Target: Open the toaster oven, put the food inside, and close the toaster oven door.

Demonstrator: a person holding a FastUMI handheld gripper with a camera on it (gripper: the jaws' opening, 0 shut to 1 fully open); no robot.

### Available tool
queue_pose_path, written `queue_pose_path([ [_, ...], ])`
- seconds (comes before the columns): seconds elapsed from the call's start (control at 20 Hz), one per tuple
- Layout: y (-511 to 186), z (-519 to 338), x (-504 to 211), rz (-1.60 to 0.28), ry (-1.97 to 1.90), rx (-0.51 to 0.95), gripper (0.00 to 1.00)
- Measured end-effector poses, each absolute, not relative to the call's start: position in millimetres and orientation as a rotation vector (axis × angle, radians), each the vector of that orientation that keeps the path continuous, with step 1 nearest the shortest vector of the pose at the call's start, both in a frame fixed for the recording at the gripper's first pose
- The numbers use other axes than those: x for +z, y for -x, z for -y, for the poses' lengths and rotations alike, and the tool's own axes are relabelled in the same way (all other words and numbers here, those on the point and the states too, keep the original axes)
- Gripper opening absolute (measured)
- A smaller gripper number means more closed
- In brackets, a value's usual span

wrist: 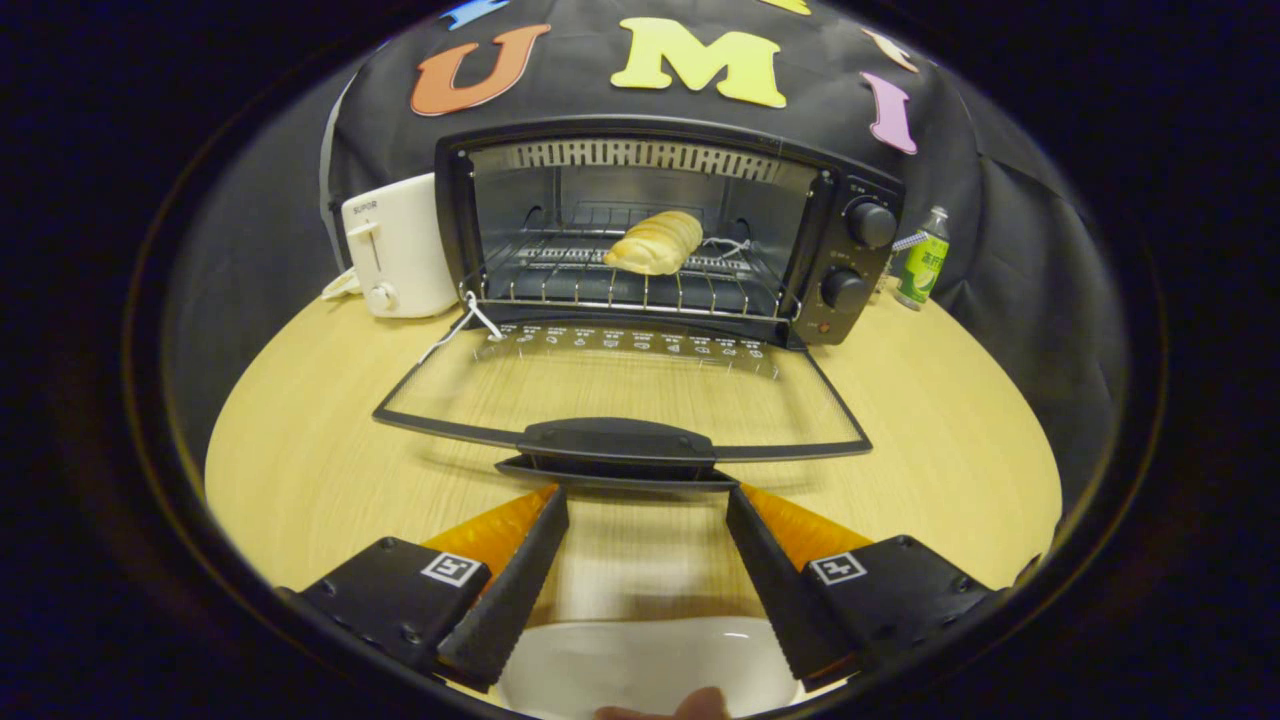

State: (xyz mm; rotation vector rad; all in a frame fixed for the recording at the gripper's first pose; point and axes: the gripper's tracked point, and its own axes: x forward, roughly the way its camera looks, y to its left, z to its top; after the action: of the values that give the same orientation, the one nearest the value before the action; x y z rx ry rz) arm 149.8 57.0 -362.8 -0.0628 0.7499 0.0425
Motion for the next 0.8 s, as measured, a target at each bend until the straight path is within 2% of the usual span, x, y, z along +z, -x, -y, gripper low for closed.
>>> queue_pose_path([
  [0.3,-154.5,-47.8,-289.9,-0.536,0.000,0.048,1.00],
  [0.8,-173.6,-51.1,-242.5,-0.435,-0.032,0.068,1.00],
])
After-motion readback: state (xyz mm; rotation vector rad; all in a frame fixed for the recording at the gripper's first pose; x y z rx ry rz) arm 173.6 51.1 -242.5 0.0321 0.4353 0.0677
